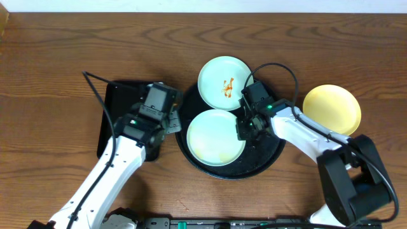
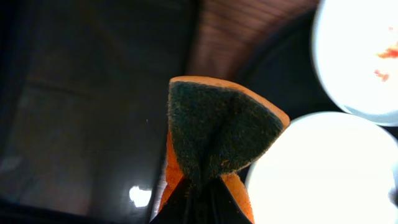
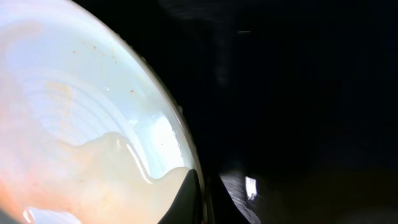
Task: Clean dirty plates on tray and stack at the side
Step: 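Move the sponge back over the black tray with the left gripper, then lift the pale green plate with the right gripper onto the yellow plate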
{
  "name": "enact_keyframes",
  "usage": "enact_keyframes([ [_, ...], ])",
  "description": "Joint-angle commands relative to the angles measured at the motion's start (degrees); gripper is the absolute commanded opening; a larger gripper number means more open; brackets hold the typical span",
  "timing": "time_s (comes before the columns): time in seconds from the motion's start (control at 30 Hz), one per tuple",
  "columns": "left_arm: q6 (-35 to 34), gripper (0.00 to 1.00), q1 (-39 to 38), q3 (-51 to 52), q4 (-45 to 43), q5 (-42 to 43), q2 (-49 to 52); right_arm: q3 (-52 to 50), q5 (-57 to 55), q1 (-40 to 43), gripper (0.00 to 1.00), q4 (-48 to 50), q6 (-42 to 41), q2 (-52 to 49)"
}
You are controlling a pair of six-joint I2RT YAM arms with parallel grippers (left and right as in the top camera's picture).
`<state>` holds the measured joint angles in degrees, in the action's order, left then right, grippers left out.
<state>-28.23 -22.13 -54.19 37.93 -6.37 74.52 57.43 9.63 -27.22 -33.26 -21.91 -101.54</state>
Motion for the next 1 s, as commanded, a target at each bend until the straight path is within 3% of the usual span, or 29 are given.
enact_keyframes([
  [0.0,3.61,0.07,4.22,-1.01,0.87,0.46,0.2,-0.42,-9.81,0.24,0.01,-1.57,1.44,6.49],
  [0.17,7.08,0.08,8.81,-1.01,0.87,3.5,0.28,-0.42,-20.63,0.24,0.01,-4.63,3.85,13.2],
  [0.5,7.23,0.08,12.48,-1.01,1.07,4.28,0.28,-0.24,-49.42,0.22,0.01,-6.12,11.61,22.97],
  [0.73,7.23,0.08,12.46,-0.9,1.03,4.28,0.33,0.02,-51.47,-1.4,0.01,-3.39,17.77,24.06],
  [0.97,7.21,0.08,12.46,-0.79,1.07,4.28,0.35,0.02,-65.55,-8.2,0.01,-0.63,20.94,24.02],
])
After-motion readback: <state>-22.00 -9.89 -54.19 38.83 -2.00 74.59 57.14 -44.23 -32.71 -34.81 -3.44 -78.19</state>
